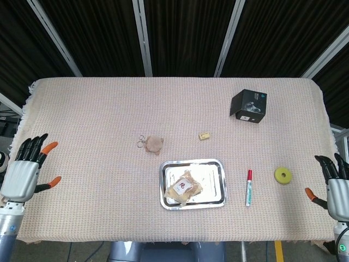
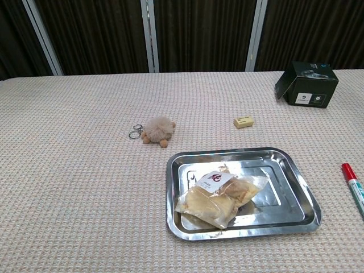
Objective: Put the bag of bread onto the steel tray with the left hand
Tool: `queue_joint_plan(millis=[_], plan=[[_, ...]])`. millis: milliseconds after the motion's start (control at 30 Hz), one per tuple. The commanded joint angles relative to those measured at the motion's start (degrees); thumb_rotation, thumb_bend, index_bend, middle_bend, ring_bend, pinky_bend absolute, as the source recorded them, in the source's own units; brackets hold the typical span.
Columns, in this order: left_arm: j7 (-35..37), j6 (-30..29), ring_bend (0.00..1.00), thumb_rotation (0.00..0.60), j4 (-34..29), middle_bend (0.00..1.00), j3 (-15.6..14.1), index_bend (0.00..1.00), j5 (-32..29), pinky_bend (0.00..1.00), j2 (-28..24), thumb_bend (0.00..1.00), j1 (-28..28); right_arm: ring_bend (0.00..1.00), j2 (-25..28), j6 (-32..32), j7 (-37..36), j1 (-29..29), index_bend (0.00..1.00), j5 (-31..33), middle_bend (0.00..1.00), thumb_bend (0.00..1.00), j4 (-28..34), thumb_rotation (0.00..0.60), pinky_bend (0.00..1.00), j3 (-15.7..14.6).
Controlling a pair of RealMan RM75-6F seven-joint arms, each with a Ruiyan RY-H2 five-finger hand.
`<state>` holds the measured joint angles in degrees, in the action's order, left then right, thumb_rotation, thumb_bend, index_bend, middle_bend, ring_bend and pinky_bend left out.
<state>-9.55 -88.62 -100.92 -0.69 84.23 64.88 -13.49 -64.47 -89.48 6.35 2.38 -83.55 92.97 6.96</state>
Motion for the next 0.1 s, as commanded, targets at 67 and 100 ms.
queue_joint_plan(millis=[67,100], plan=[[1.1,-2.0,0.0,0.6,0.0,0.0,-2.8,0.17,1.8,0.0,-1.1,0.12,3.7,0.01,-0.1,0.4,1.7,0.6,0.13,-0.1,0.16,0.12,1.3,0.6,0.14,0.2],[1.6,-2.3,0.0,0.6,0.0,0.0,-2.9,0.17,1.8,0.0,-1.0,0.12,4.2,0.01,0.0,0.4,1.8,0.7,0.13,-0.1,0.16,0.12,1.4,0.6,0.14,0.2]])
